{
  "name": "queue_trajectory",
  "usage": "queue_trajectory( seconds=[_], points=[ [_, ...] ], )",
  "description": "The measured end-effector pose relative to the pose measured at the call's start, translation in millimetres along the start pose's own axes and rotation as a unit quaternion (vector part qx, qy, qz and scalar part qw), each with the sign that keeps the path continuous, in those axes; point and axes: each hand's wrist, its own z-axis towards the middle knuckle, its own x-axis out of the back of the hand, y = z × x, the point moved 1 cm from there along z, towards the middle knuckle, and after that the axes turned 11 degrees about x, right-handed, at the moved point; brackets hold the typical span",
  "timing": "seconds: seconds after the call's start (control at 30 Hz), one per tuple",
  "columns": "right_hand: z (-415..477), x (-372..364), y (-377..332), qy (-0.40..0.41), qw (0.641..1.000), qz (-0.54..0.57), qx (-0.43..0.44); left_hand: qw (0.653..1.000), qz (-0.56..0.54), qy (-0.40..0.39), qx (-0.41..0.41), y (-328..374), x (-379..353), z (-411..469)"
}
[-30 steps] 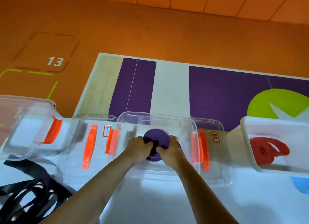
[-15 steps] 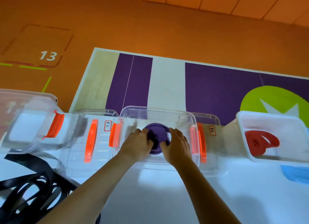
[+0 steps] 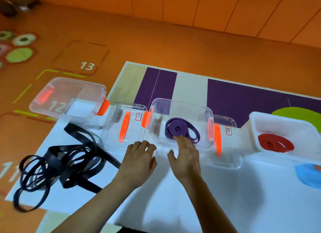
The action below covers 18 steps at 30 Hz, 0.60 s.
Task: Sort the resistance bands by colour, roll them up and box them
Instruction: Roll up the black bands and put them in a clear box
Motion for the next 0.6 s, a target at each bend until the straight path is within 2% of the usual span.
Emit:
queue_trajectory(
  seconds=[0.27,0.47,0.6],
  points=[
    [-50,-60,-64,-0.062,0.995,0.057,0.044,0.997,0.026,-0.015,0.077,-73,4,-95],
    [-64,-101,-120,-0.121,0.99,0.031,0.07,0.991,0.003,-0.018,0.135,-149,2,-135],
    [-63,-137,-156,-0.171,0.983,0.007,0.065,0.99,-0.008,-0.046,0.133,-207,0,-139]
  ],
)
